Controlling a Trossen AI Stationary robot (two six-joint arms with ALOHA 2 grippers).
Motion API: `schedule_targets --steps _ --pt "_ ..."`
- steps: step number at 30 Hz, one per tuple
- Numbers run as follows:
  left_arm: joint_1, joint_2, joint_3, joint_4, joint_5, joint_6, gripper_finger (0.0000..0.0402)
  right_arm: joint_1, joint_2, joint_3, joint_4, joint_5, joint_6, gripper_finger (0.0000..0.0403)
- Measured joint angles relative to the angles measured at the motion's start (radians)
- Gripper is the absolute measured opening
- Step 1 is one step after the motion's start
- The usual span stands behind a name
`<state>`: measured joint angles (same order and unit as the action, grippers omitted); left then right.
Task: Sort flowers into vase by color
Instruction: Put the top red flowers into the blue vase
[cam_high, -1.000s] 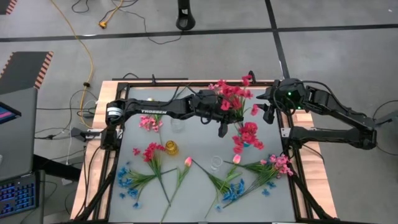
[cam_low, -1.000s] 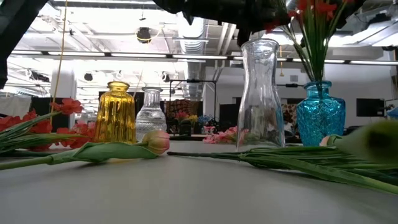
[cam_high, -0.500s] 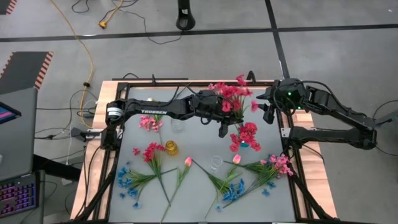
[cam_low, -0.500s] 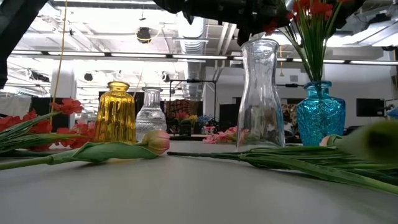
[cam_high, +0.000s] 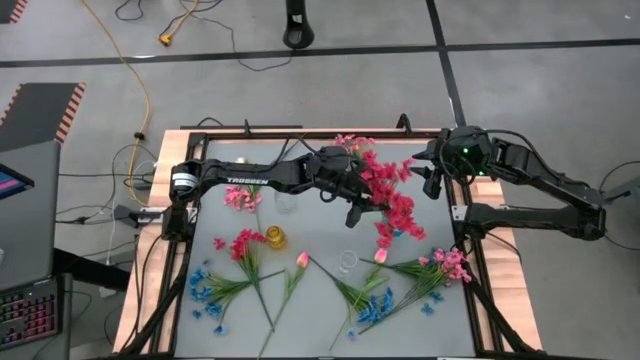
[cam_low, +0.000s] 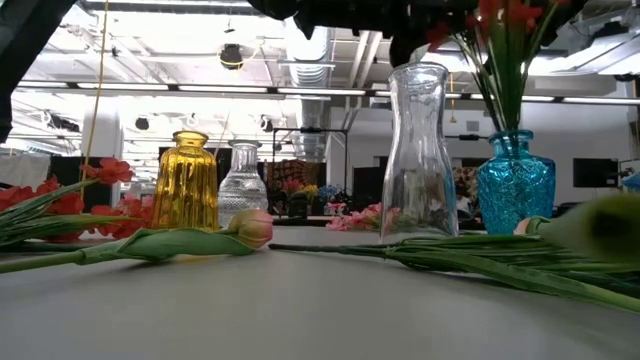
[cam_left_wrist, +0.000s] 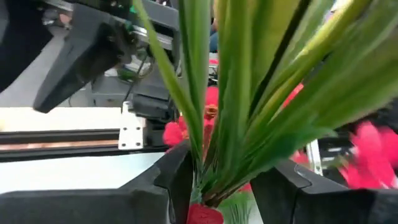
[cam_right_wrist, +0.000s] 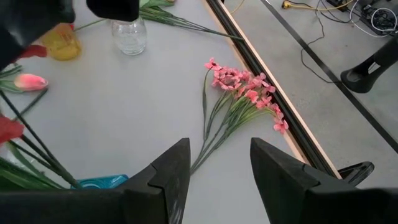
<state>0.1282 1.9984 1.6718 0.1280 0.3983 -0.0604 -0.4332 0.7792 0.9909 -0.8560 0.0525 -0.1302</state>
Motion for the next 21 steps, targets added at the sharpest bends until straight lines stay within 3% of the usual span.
schedule_targets --steps 8,21 --pt "0.020 -0.001 0.000 -0.012 -0.166 0.071 0.0130 0.000 0.000 0.000 0.000 0.000 0.011 0.0193" --pt "0.016 -0.002 0.001 -0.073 -0.190 0.096 0.0145 0.000 0.000 0.000 -0.004 0.000 0.019 0.0193"
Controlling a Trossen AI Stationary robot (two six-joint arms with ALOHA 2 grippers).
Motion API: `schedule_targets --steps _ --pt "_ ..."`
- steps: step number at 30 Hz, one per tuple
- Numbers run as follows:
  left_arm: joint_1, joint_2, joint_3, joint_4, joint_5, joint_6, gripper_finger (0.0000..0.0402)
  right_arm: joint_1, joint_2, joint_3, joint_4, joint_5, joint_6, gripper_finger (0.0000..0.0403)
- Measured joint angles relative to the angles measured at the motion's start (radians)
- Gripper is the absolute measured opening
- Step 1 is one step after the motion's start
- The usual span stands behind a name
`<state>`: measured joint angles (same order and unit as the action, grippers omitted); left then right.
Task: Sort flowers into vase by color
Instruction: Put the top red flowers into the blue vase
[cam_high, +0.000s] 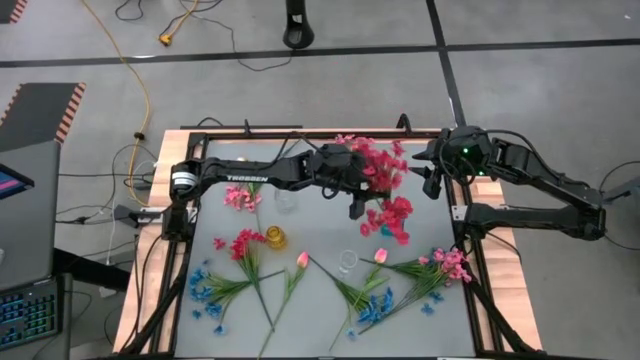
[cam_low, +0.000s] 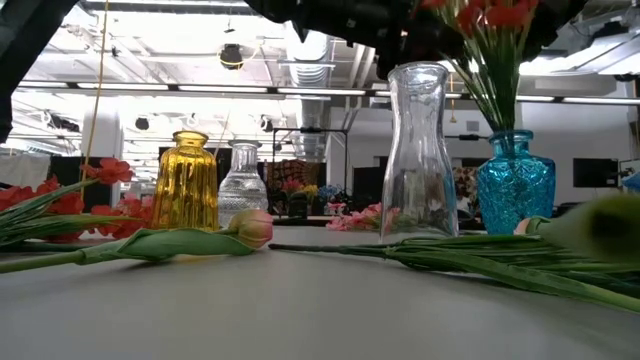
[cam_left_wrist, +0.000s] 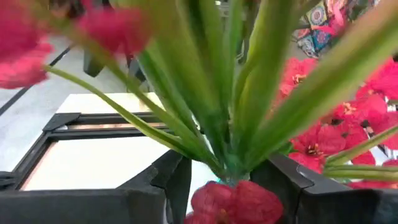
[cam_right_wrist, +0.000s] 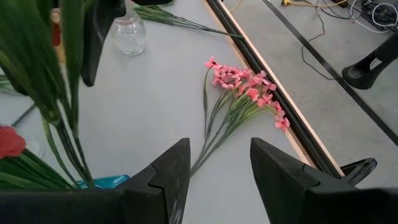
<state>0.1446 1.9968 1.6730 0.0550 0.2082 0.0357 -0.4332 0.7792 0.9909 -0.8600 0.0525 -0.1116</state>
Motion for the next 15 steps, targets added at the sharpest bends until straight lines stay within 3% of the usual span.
schedule_targets --steps 8,15 --pt "0.002 -0.021 0.000 -0.091 -0.007 -0.022 0.0200 0.000 0.000 0.000 -0.001 0.000 0.000 0.0193" --pt "0.010 -0.059 0.000 -0.181 -0.015 0.070 0.0231 0.000 0.000 0.000 -0.005 0.000 0.000 0.0193"
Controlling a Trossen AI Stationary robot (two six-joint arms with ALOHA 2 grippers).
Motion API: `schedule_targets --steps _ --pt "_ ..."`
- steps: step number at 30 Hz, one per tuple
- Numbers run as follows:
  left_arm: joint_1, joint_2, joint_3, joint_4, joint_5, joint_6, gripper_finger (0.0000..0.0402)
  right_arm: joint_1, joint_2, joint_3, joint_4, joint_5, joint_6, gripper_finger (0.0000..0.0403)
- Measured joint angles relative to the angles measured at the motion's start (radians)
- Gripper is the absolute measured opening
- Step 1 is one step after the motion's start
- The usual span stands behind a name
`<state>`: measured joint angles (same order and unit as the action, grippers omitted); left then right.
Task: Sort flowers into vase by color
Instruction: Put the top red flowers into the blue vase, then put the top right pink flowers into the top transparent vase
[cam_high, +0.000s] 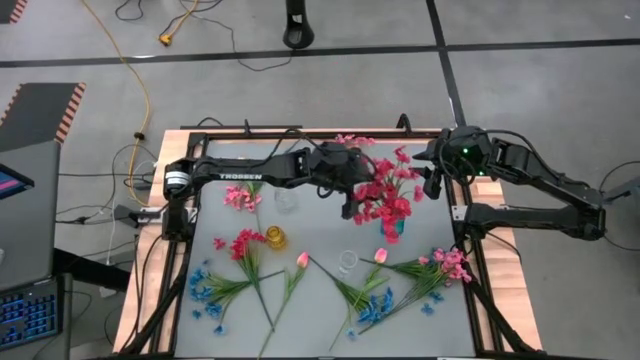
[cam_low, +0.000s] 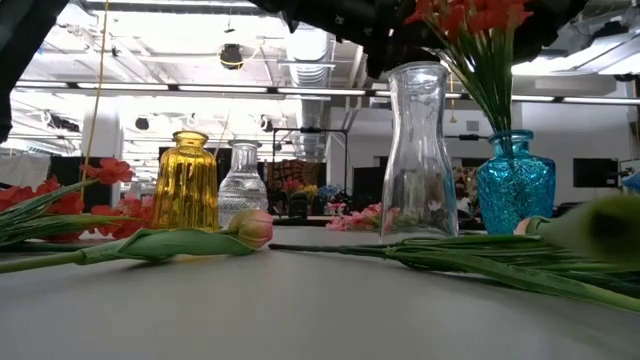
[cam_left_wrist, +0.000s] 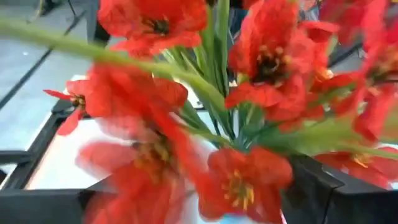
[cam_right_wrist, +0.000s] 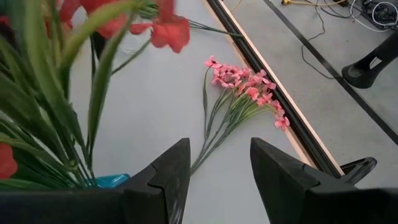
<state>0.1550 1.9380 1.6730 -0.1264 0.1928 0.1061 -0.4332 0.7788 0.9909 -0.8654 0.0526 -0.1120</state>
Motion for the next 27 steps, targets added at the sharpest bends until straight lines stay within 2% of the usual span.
schedule_targets --steps 11,19,23,27 --pt "0.009 -0.110 0.000 -0.273 -0.101 0.114 0.0226 0.000 0.000 0.000 -0.026 0.000 0.014 0.0193" --pt "0.020 -0.170 0.000 -0.479 -0.105 0.125 0.0225 0.000 0.003 0.000 -0.025 0.000 0.035 0.0193" --pt "0.017 -0.210 0.000 -0.569 -0.099 0.112 0.0225 -0.001 0.036 -0.004 -0.019 0.000 0.119 0.0193" --pt "0.018 -0.269 0.000 -0.637 -0.096 0.084 0.0225 -0.001 0.090 -0.016 -0.015 0.002 0.110 0.0193"
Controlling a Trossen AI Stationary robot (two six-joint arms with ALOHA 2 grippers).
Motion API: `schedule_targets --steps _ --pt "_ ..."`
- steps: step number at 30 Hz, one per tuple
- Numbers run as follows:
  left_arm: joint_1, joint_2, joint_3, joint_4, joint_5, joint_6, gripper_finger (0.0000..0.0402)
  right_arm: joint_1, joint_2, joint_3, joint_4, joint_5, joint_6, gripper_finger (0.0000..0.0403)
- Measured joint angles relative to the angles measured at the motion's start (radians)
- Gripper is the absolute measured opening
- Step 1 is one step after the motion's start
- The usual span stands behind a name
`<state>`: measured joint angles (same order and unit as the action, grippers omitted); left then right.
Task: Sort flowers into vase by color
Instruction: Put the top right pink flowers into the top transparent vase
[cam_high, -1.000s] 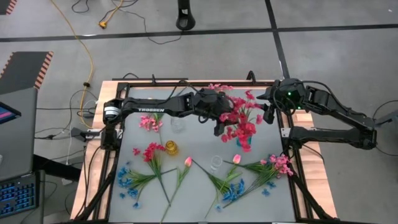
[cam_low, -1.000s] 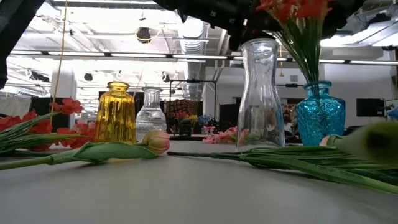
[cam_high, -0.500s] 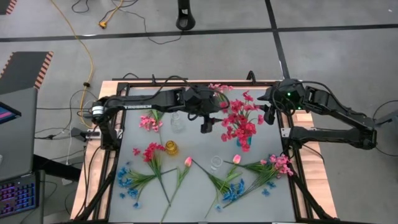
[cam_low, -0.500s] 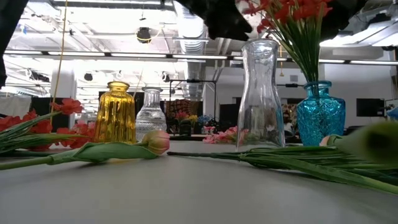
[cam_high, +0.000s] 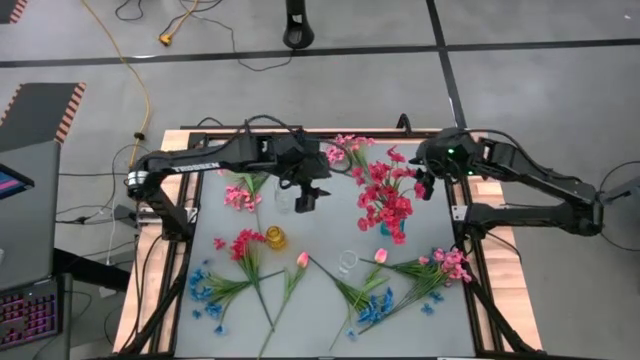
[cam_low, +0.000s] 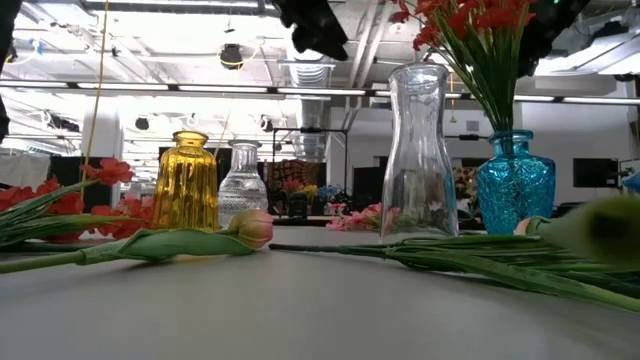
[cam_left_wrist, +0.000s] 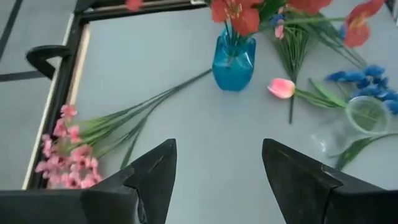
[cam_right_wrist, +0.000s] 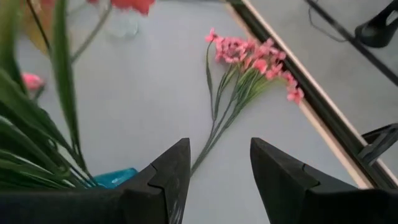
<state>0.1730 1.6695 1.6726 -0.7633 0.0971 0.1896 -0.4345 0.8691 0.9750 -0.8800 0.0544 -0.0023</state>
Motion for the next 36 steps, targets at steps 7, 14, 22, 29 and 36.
schedule_targets --steps 7,14,22,29,36 --pt "-0.003 -0.121 -0.096 -0.020 0.002 -0.075 0.0225 -0.067 0.129 -0.001 0.040 0.062 -0.005 0.0193" --pt "-0.018 -0.276 -0.387 0.173 0.002 -0.184 0.0225 -0.192 0.249 -0.001 0.083 0.035 -0.006 0.0193" --pt "-0.019 -0.400 -0.690 0.425 -0.010 -0.310 0.0225 -0.306 0.418 -0.001 0.084 -0.106 -0.005 0.0193" --pt "-0.019 -0.395 -0.767 0.480 -0.024 -0.330 0.0225 -0.326 0.591 -0.001 0.143 -0.189 0.002 0.0193" --pt "-0.019 -0.385 -0.783 0.537 -0.031 -0.307 0.0225 -0.314 0.718 0.000 0.225 -0.288 0.003 0.0193"
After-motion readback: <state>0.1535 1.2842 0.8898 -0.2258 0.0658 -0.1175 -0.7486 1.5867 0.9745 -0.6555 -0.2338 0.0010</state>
